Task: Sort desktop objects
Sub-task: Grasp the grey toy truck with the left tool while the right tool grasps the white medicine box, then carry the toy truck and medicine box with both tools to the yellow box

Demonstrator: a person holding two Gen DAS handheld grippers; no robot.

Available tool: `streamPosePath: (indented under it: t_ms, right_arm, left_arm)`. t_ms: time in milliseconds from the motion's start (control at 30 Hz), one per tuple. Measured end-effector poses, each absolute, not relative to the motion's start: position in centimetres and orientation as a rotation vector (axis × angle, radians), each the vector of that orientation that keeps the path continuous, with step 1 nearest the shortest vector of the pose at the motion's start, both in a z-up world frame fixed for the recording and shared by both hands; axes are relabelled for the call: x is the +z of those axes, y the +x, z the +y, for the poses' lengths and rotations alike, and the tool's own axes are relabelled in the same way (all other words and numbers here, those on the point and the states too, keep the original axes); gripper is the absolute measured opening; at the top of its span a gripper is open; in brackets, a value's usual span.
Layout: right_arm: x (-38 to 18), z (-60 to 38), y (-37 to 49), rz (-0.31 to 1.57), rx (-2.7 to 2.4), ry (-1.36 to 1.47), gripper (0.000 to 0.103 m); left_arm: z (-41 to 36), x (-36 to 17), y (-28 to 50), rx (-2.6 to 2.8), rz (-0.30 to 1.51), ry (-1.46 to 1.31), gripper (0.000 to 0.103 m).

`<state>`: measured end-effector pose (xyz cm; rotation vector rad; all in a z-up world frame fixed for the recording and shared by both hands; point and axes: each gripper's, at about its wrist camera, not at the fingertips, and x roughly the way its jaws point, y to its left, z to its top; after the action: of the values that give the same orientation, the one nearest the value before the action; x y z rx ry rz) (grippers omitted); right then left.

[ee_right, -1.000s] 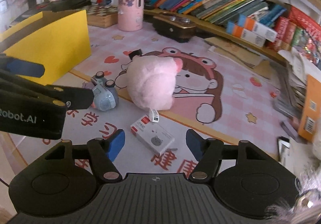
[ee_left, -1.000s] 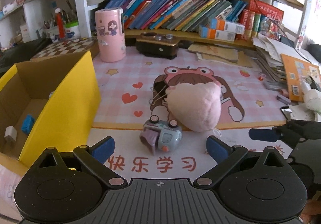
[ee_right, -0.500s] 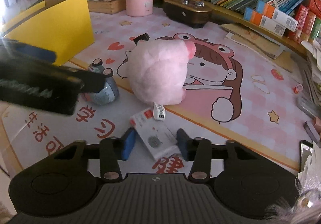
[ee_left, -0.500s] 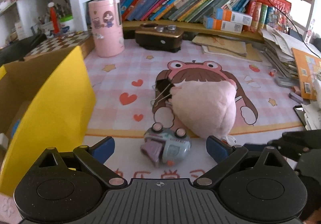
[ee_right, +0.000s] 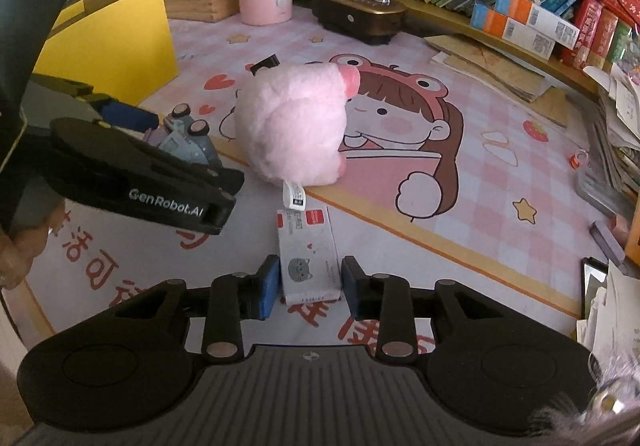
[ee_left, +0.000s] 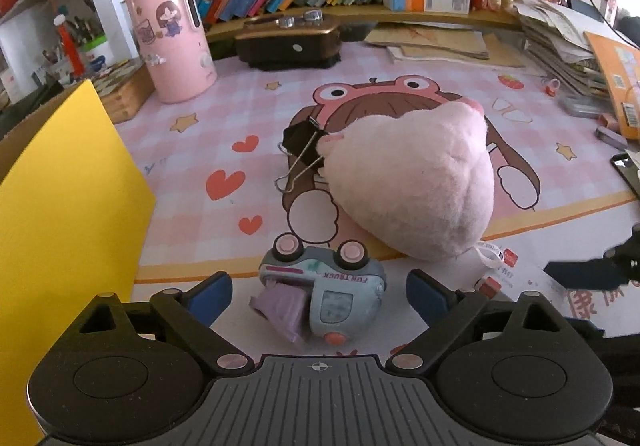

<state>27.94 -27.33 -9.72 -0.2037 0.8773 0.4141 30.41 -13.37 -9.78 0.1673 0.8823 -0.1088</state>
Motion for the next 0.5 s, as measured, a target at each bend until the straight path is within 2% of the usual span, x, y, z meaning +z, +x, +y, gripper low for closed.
streamPosePath:
  t_ms: [67, 200, 233, 267, 367, 500]
  right_arm:
    - [-9.8, -27.3, 28.2, 0.875, 0.406, -0.203, 0.04]
    - [-9.9, -27.1, 28.6, 0.869, 0.409, -0.204, 0.039]
    - [-9.9, -27.0, 28.6, 0.868, 0.415, -0.2, 0.033]
    - [-9.9, -27.0, 28.5, 0.867, 0.424, -0.193, 0.028]
    - [-9.8, -26.7, 28.3, 0.863, 0.404, -0.207, 0.028]
    - [-8.9, -27.4, 27.9, 0.847, 0.38, -0.167, 0.028]
  left_arm:
    - [-13.3, -10.0, 30.3, -0.112, 0.887, 0.166, 0.092]
    - [-13.0, -10.1, 30.3, -0.118, 0.886, 0.136, 0.089]
    - [-13.0, -10.0, 30.2, -0.116, 0.882, 0.136, 0.087]
    - [-13.0, -10.0, 30.1, -0.118, 0.88, 0.134, 0.084]
    - [-12.9, -9.8, 29.8, -0.134, 0.874, 0.116, 0.065]
    - [-12.5, -9.2, 29.2, -0.13, 0.87, 0.103, 0.064]
